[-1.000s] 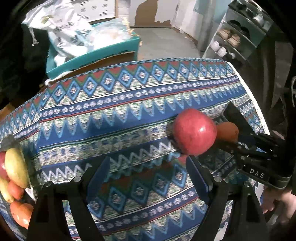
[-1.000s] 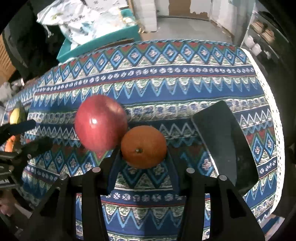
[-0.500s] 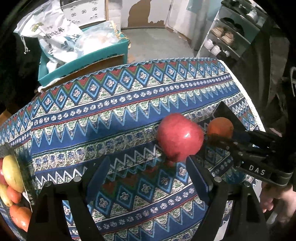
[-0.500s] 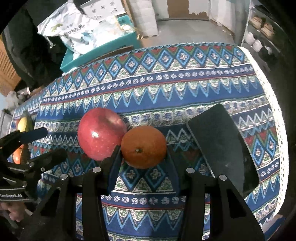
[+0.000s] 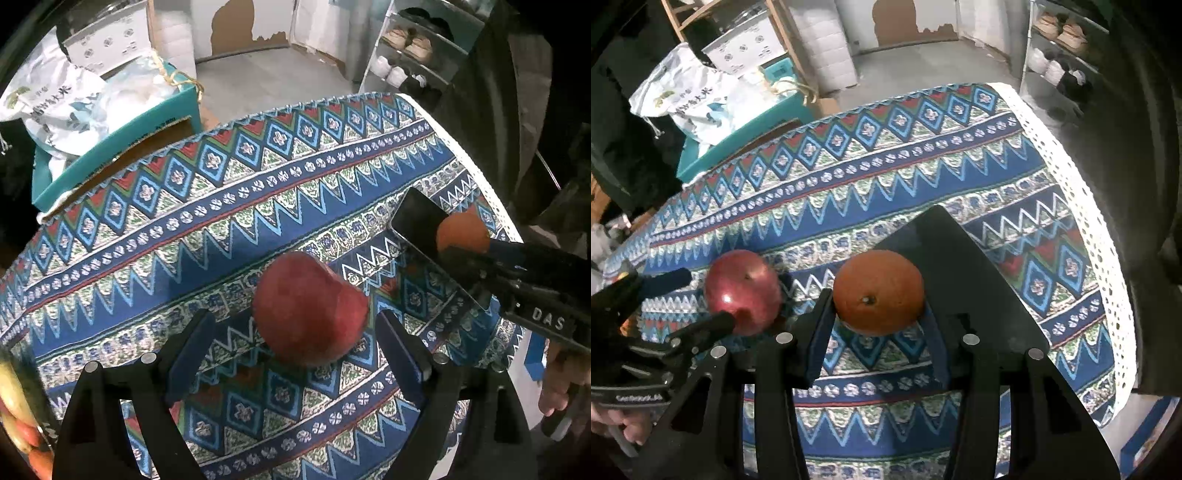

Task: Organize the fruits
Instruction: 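Grasp the red apple with the left tool while the right tool grasps the small orange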

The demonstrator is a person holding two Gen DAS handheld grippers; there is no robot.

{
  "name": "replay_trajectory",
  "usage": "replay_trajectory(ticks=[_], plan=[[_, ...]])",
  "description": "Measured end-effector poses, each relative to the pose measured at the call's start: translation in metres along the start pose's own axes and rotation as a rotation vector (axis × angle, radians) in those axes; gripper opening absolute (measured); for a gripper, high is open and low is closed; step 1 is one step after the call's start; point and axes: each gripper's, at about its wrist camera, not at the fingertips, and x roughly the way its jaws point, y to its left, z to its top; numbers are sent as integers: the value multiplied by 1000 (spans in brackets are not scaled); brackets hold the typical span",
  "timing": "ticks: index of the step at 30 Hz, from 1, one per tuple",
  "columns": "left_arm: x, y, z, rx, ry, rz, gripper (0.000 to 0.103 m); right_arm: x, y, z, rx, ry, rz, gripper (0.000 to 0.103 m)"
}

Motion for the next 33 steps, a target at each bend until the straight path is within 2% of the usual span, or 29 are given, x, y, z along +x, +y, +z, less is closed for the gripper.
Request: replay_trajectory(ticks=[10,14,18,24,33], plan=[[25,-10,1,13,33,-70,90,7,-2,-5,-2,16,-11,47],[34,-12,2,7,54,-117,78,9,-2,-5,0,20,-11,47],[40,-12,2,-12,71,-148,76,11,-3,-5,6,23,-12,47],[39,-15,1,-10,59,-138,76,12,-3,-6,5,24,-15,47],[21,-6,-9,-10,10,-69,76,2,7,-2,-27,-16,-37,46]])
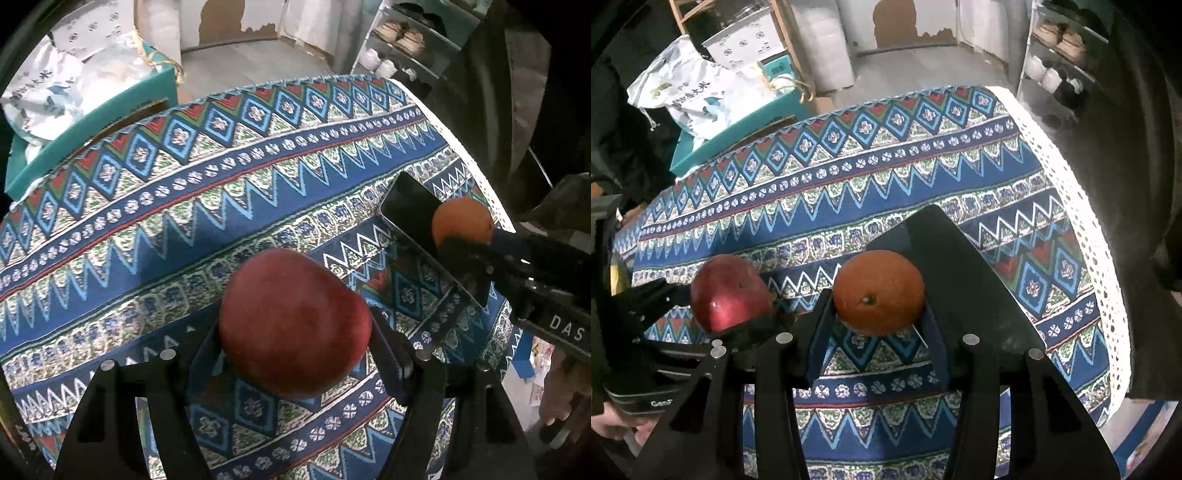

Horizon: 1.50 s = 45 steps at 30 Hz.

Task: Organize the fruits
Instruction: 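Grasp the red apple with the left tool while the right tool grasps the small orange, then lift and carry the red apple and small orange toward the glass bowl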

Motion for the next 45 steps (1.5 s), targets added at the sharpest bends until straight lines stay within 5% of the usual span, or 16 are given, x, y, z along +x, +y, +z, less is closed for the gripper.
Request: replay_trajectory(ticks=[21,45], plan=[[-116,9,-8,17,-219,124,76,-70,52,19,-135,-159,-19,46],[-215,42,-38,-60,-362,156,76,-146,127,35,-261,-317,74,46]])
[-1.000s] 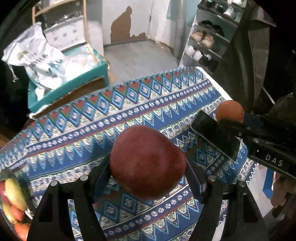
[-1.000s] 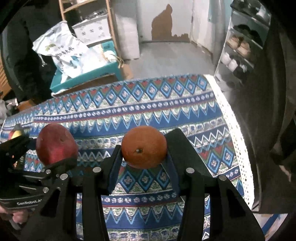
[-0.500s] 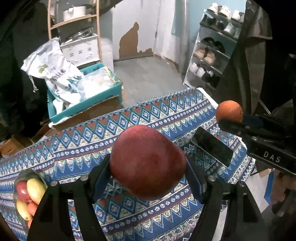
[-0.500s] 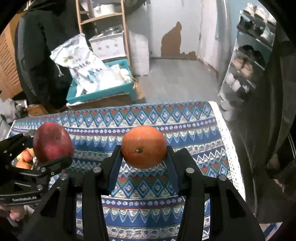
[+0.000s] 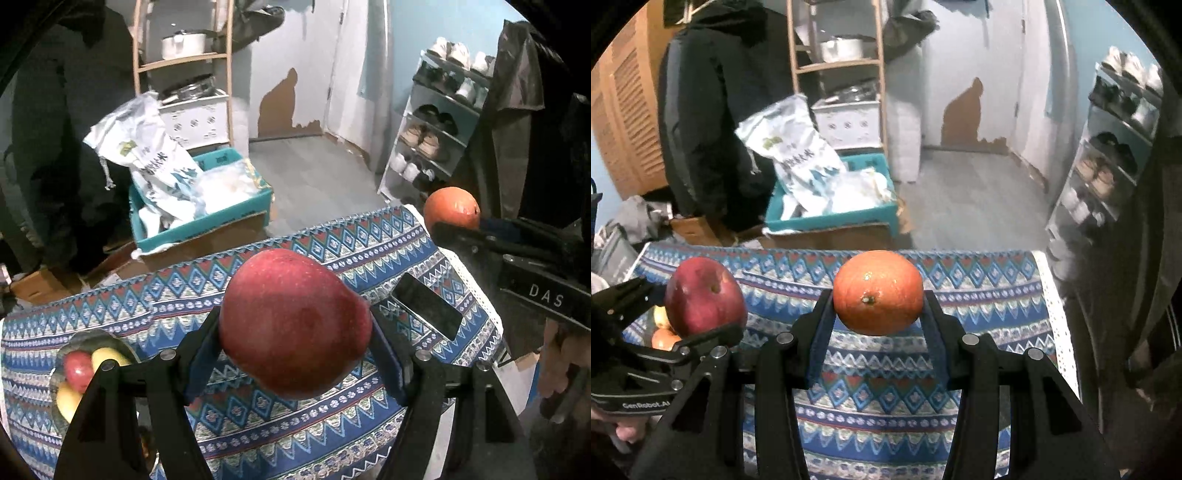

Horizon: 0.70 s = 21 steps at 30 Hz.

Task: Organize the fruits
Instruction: 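Lift and carry the red apple and small orange toward the glass bowl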

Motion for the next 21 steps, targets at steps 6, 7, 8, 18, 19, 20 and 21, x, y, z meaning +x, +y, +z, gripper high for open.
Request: replay_trajectory(ticks=[6,7,8,18,19,20,21], plan=[[-22,21,-6,-32,-23,22,76,-6,28,11,-40,-25,35,46],[-25,25,-7,-41,-26,24,76,-6,32,12,-45,-27,42,46],[-27,28,-8,-49,-28,27,76,-7,39,15,-52,-30,52,46],[-51,82,-23,-132,-52,84,76,4,92,24,-121,-20,133,46],[-52,87,-25,-142,-49,88,76,6,97,25,-125,-14,142,46],[-53,92,-27,-153,-46,90,76,10,104,26,-129,-6,155,46],[-54,99,-30,-167,-45,92,76,12,109,26,-132,-1,165,46]])
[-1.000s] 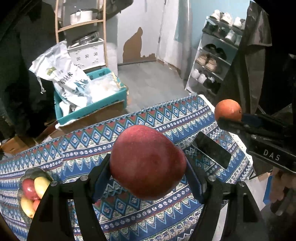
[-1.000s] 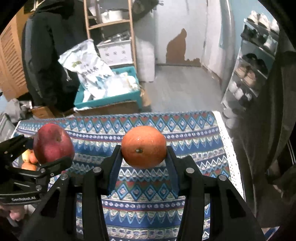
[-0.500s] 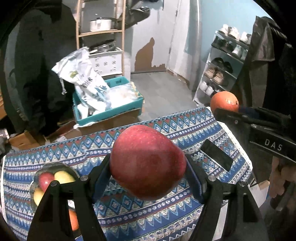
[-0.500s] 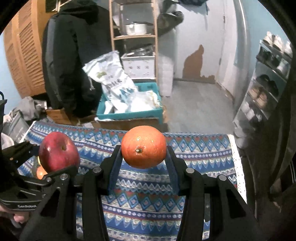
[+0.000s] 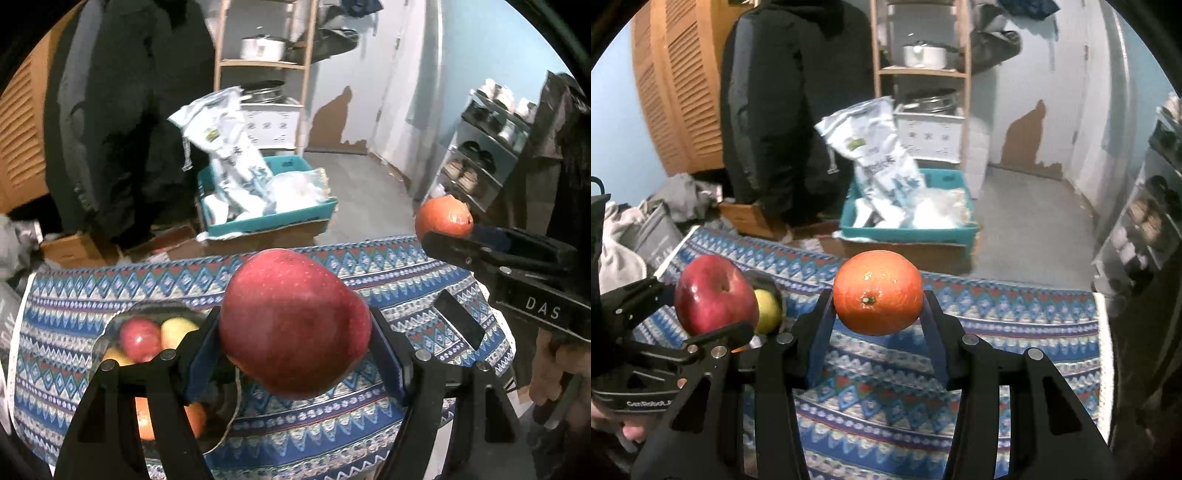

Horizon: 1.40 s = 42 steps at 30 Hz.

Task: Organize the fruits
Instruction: 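Lift and carry the red apple and small orange toward the glass bowl, then lower the apple and orange into the glass bowl and open both tools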

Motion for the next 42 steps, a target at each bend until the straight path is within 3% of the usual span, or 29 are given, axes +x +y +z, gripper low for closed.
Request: replay_trajectory(ticks=[16,26,42], plan=[[0,90,-23,-142,29,89,76,69,81,9,-71,107,131,46],[17,139,-44,-227,93,124,76,112,119,2,-94,191,193,46],[57,167,-73,-274,207,131,76,163,144,-28,-126,334,224,46]])
